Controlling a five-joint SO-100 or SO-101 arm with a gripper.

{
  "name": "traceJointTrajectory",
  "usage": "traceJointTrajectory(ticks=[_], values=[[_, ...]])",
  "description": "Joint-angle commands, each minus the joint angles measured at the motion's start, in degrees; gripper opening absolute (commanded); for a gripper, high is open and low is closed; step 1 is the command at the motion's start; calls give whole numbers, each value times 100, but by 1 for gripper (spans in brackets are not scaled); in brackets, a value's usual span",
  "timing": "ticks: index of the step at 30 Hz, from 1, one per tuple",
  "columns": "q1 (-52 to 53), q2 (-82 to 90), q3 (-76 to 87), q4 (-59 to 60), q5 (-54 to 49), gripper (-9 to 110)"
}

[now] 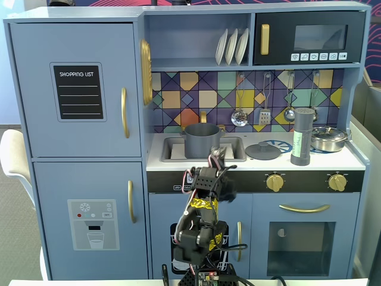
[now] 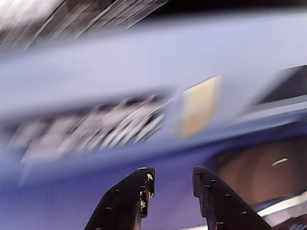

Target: Put salt in the gray recipient

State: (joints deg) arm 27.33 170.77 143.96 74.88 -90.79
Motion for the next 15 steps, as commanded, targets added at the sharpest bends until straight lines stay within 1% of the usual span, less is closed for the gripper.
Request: traceJointTrajectory(ticks=[1,3,5,7,10,15], values=[[1011,-246,-1020,-211,-62,0],[1389,-290,-1178,-800,-62,0],[1723,-343,-1195,-1661,35,0],[1951,-510,-1187,-2593,-44,0],[2215,-1028,-1424,-3516,79,0],[2391,-1881,-1705,-4825,369,9]])
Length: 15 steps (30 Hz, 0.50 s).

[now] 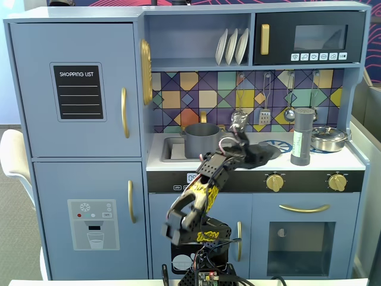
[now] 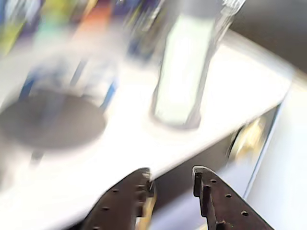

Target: Put salt in the gray recipient

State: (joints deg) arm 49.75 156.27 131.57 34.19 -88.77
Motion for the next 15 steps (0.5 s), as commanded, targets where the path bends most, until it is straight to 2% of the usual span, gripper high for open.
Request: traceJointTrajectory(ticks=[1,10,15], values=[[158,-554,-501,-914,167,11],[176,-1222,-510,-2057,334,45],[281,-1775,-527,-2927,299,49]])
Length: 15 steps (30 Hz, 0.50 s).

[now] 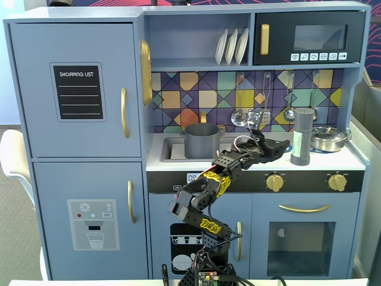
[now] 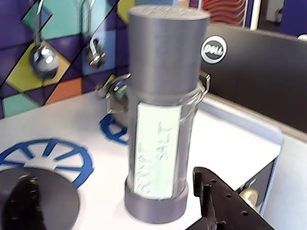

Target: Put salt in the gray recipient

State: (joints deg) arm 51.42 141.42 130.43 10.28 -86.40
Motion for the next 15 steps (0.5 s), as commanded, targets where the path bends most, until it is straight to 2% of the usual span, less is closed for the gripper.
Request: traceJointTrajectory(ticks=[1,9,15], values=[[114,-431,-439,-756,132,50],[264,-1450,-835,-1564,220,56],[255,-2118,-1415,-1617,211,57]])
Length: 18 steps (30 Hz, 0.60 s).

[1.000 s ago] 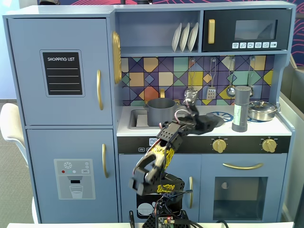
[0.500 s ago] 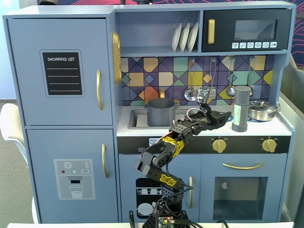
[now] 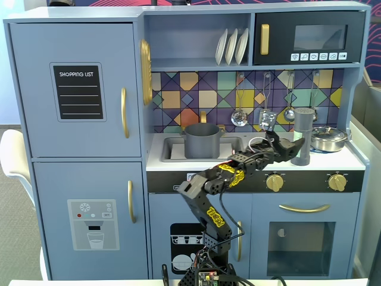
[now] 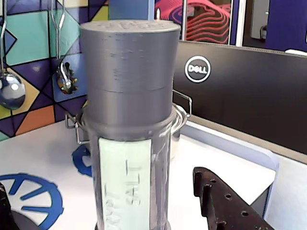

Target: Put salt in the gray recipient

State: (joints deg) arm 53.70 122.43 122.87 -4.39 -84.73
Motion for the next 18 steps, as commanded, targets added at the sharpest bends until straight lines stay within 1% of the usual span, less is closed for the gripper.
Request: traceJointTrajectory(ticks=[1,18], values=[[26,-334,-747,-158,35,57],[-176,-2461,-2804,-290,-53,53]])
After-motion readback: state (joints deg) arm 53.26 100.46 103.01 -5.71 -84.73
